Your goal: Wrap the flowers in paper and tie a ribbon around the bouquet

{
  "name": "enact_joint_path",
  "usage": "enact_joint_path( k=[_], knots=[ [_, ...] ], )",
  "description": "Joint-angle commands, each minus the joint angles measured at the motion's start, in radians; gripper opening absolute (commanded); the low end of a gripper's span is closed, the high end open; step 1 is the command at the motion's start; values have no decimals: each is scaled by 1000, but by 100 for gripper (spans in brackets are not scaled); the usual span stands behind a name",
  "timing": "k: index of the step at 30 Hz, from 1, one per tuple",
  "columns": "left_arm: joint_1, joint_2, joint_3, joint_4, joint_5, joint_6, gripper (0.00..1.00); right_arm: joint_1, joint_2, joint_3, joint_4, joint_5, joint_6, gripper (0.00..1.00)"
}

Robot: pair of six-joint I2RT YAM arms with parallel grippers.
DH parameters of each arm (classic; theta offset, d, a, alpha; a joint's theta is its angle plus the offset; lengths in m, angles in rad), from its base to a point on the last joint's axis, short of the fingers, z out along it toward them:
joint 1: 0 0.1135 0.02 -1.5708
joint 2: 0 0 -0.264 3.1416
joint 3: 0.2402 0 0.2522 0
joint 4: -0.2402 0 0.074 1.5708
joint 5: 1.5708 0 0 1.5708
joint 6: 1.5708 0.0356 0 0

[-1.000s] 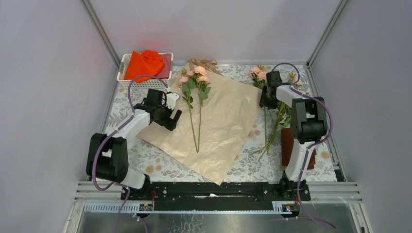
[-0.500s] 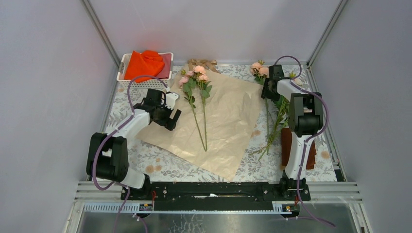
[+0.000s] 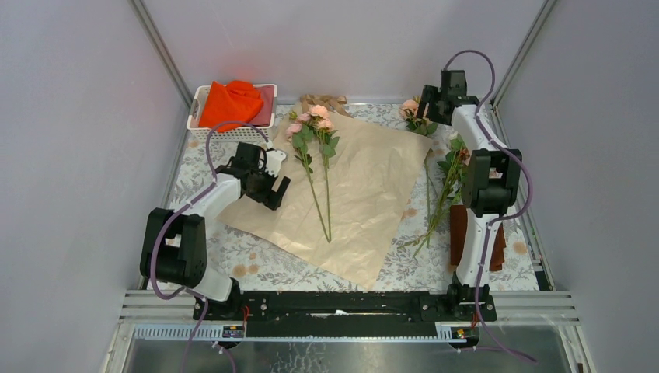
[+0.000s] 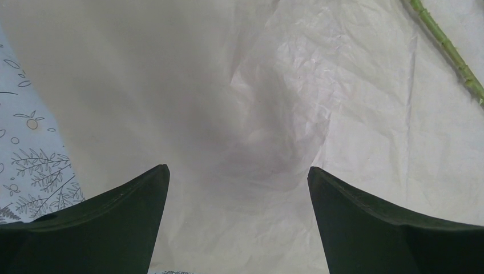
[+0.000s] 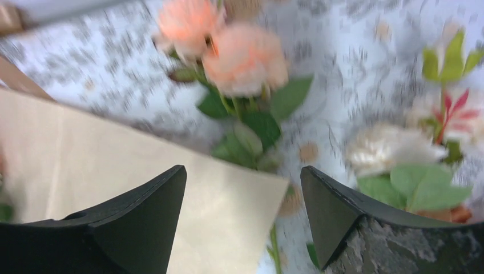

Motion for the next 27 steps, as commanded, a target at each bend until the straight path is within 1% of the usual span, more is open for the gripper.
enact_joint_path(
  k=[1,5,8,9,10,11,13,14,17,18,23,26,27],
  knots=[
    [13,22,8,30,-17,-9,98,-1,144,168,-10,19,61,82],
    [17,23,25,2,5,-5,98,-1,293,300,-81,20,55,82],
    [20,29,37,-9,15,-2,99,0,368,361,-116,14,42,80],
    [20,30,38,-12,15,1,98,-1,385,371,-116,15,34,78],
    [21,31,39,-14,15,3,98,-2,398,378,-114,23,22,73],
    [21,29,40,-16,14,3,98,-7,407,391,-116,46,11,63],
    [22,24,36,-19,18,2,98,-21,407,405,-116,102,5,41],
    [23,18,33,-19,20,3,98,-47,396,402,-107,110,3,29],
    [23,12,26,-19,22,0,98,-83,327,376,-68,174,-35,5],
    [23,10,25,-18,21,-2,98,-89,295,370,-56,214,-62,0],
    [25,-17,16,-18,33,-3,98,-93,88,343,-5,444,-222,0],
    [25,-35,10,-17,43,-2,98,-92,-114,220,101,539,-268,0],
    [25,-39,7,-14,43,-2,98,-92,-215,173,149,547,-273,0]
  ],
)
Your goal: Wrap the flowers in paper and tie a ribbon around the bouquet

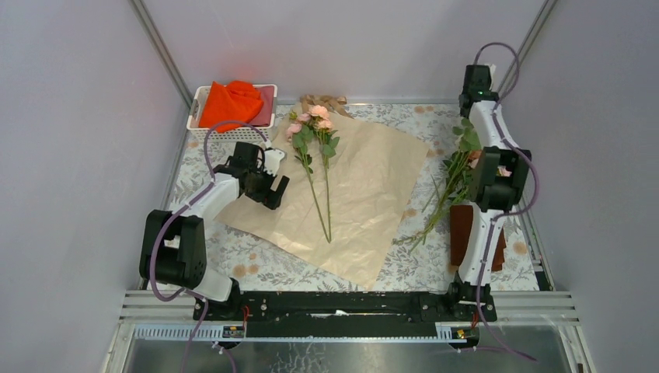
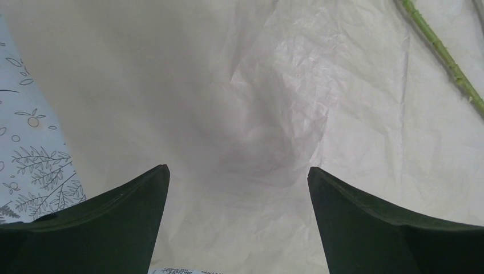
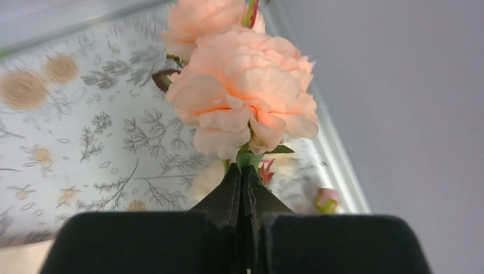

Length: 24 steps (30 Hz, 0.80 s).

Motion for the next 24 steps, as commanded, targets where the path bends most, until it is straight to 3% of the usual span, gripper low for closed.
enact_joint_path(
  k=[1,6,10,14,18,24],
  knots=[
    [13,-47,-5,6,26,-2,98,23,-477,-130,205,178,-97,0],
    [17,-40,-1,6,41,-5,98,98,-817,-392,352,-61,24,0],
    [19,-39,13,-1,40,-7,98,313,-892,-518,418,-184,130,0],
    [24,-54,12,-2,31,-5,98,484,-766,-497,424,-381,253,0],
    [30,-64,3,-2,36,-3,98,628,-556,-380,398,-411,258,0],
    [35,-49,-1,5,37,-3,99,717,-231,-206,416,-455,296,0]
  ],
)
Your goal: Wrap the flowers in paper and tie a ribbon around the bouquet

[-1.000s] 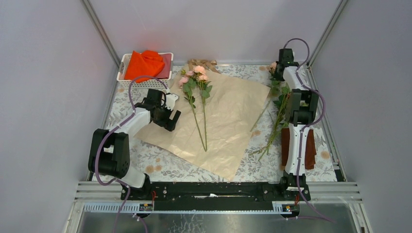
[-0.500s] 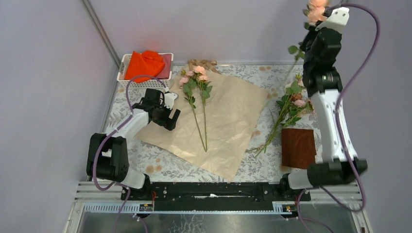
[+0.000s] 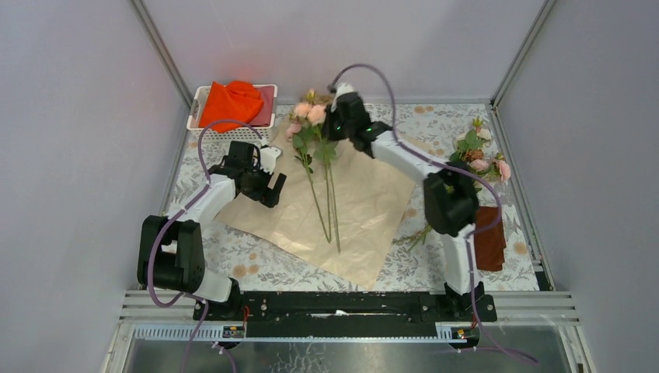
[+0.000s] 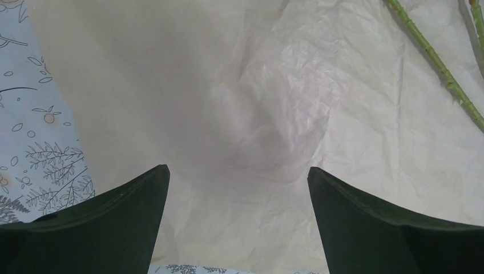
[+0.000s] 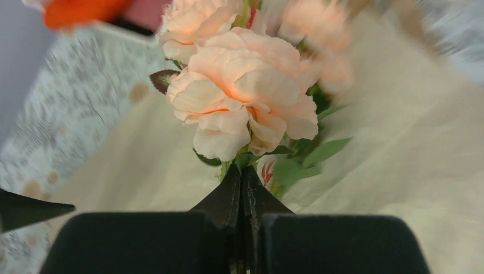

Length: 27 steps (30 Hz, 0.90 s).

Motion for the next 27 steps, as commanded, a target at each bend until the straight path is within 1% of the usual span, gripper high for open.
enact_joint_path(
  k=[1,4,7,11,14,15,16,19,20,21,22,24,26,27],
  knots=[
    [11,-4,-2,8,13,-4,98,55,152,191,-3,-55,32,0],
    [13,0,-8,10,20,-4,98,55,288,307,-27,-44,46,0],
    [14,4,-10,12,27,-4,98,56,386,394,-23,-7,41,0],
    [15,9,-8,12,32,-5,98,52,465,482,-11,88,-5,0],
    [15,15,-5,12,37,-7,98,53,507,536,21,134,-72,0],
    [15,17,-5,12,35,-7,99,53,519,549,23,143,-99,5],
    [15,17,-5,12,32,-7,99,52,529,565,23,147,-123,16],
    [15,13,-10,12,25,-3,98,51,529,612,-59,158,-192,56],
    [15,9,-13,14,27,-3,98,47,503,602,-87,176,-203,66],
    [15,8,-14,15,32,-1,98,44,461,566,-99,200,-211,73],
    [15,9,-14,14,34,-1,98,38,399,516,-99,229,-219,76],
    [16,11,-10,14,32,-3,98,8,255,368,-93,294,-218,79],
    [17,9,-8,15,30,-3,99,-44,93,206,-111,343,-176,79],
    [17,5,-10,15,31,-3,99,-86,-18,125,-129,349,-140,78]
  ],
)
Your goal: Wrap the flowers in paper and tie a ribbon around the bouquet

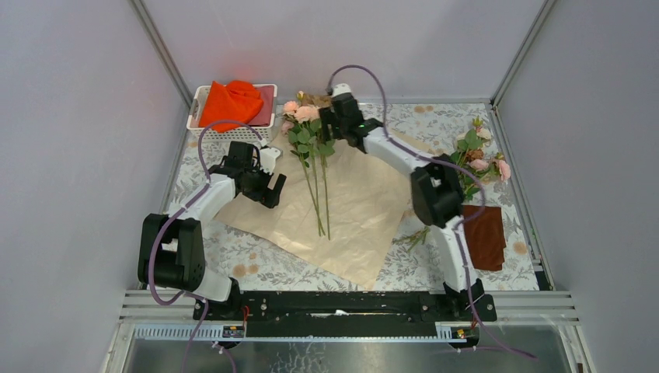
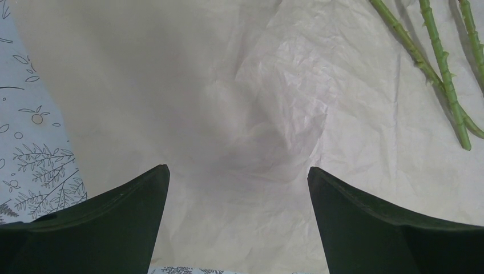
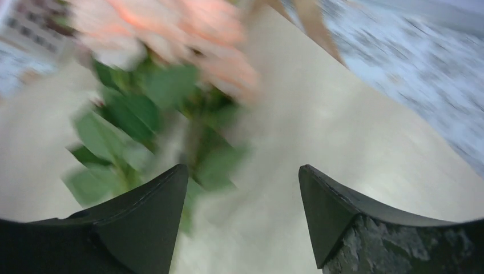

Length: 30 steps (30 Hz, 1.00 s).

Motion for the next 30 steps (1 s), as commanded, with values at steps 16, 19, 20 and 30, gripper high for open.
enact_joint_path(
  k=[16,19,20,30],
  knots=[
    [10,-21,-7,7,28,-3,98,-745,-758,-926,-85,-14,263,35],
    [10,-20,-8,7,29,-1,98,-746,-675,-891,-114,-8,253,37],
    [10,-19,-8,6,28,-1,98,-746,-638,-882,-118,-8,251,37],
    [10,-4,-3,-1,26,0,98,-743,-452,-770,-154,-54,225,32]
  ],
)
